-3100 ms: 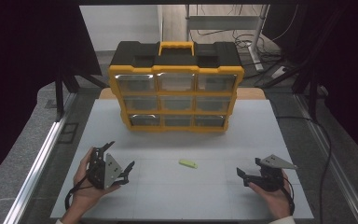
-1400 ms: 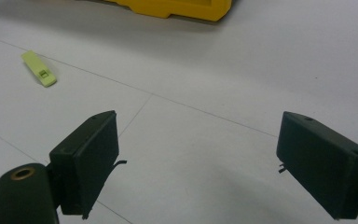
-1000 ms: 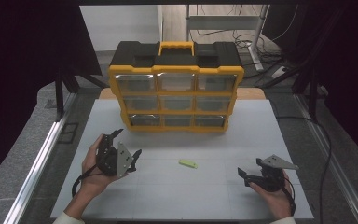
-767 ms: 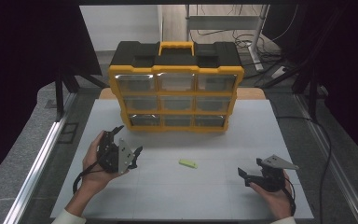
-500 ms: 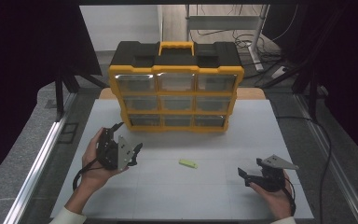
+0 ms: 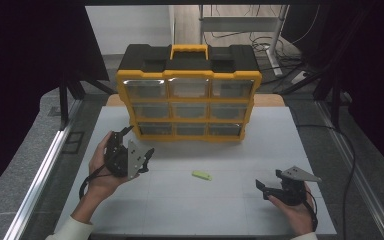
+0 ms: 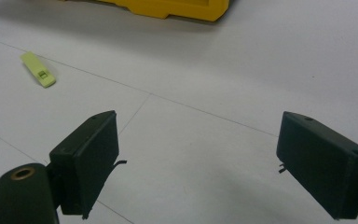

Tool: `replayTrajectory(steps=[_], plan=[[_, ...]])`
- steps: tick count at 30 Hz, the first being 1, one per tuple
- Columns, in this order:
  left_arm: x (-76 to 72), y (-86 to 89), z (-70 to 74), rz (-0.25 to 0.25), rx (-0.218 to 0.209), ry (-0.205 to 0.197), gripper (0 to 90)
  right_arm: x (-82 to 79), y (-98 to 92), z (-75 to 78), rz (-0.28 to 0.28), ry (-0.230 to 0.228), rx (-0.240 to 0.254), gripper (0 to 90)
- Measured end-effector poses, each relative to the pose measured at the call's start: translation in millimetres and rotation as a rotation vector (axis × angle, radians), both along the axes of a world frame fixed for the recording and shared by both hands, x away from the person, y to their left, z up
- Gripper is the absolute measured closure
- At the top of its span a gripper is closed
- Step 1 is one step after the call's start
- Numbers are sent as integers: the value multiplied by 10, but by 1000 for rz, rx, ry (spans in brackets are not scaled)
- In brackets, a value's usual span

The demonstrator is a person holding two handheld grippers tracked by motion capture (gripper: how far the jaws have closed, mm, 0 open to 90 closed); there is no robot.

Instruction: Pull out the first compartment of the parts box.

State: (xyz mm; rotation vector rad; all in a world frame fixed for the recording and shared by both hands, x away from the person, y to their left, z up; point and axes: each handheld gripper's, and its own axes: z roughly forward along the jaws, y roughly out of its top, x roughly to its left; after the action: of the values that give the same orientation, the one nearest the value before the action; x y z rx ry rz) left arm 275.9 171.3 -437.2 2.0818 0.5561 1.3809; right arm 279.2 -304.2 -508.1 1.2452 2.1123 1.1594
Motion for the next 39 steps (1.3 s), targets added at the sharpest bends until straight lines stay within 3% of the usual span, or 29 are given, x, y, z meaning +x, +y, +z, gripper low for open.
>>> replayTrajectory(steps=[22, 39], plan=[[141, -15, 168, 5, -22, -22, 91, -2, -9, -1, -7, 3, 3, 131], [213, -73, 337, -4, -12, -53, 91, 0, -8, -3, -4, 1, -2, 131]])
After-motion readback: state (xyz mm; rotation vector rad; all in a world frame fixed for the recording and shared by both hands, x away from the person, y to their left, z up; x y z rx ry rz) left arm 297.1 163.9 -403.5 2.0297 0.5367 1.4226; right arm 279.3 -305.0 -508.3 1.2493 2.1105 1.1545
